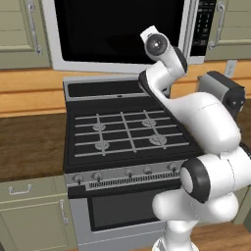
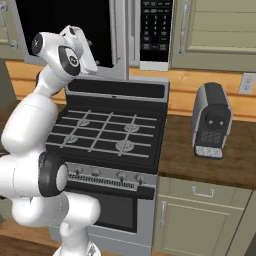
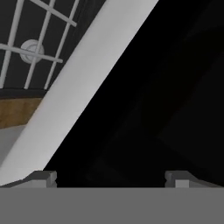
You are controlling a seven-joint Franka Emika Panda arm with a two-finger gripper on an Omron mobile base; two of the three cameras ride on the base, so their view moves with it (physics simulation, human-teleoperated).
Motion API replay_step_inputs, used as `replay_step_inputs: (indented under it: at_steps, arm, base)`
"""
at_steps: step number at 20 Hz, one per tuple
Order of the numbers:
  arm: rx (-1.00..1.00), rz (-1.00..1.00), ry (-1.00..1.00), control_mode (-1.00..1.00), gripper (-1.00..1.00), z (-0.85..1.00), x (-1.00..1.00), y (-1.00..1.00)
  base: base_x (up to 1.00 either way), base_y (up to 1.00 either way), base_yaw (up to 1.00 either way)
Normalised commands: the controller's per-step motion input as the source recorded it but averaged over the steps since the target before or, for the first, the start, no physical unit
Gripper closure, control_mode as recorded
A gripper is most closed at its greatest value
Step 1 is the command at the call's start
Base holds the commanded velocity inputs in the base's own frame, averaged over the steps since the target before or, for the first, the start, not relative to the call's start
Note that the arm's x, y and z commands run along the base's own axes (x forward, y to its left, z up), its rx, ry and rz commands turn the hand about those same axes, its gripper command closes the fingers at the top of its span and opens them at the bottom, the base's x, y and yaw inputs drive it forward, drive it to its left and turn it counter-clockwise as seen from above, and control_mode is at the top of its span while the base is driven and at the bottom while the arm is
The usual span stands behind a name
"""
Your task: Pick the squash from the sink and place it in the bowl. Then pick the bowl and place it in the microwave. Then close the microwave door and press the start button.
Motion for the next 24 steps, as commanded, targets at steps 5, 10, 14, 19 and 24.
replay_step_inputs:
  at_steps: [5,10,14,19,24]
  arm:
    - [0.00,0.01,0.11,-1.00,-1.00,-0.11,0.73,0.00]
    - [0.00,0.01,0.04,-1.00,-1.00,0.00,0.30,0.00]
    - [0.01,0.04,0.09,-1.00,-1.00,-0.01,-0.04,0.00]
    - [0.00,0.00,0.14,-1.00,-1.00,-0.27,0.40,0.01]
    - [0.00,0.00,0.10,-1.00,-1.00,-0.24,0.51,0.00]
  base:
    - [0.00,0.00,0.00]
    - [0.00,0.00,0.00]
    - [0.00,0.00,0.00]
    - [0.00,0.00,0.00]
    - [0.00,0.00,0.00]
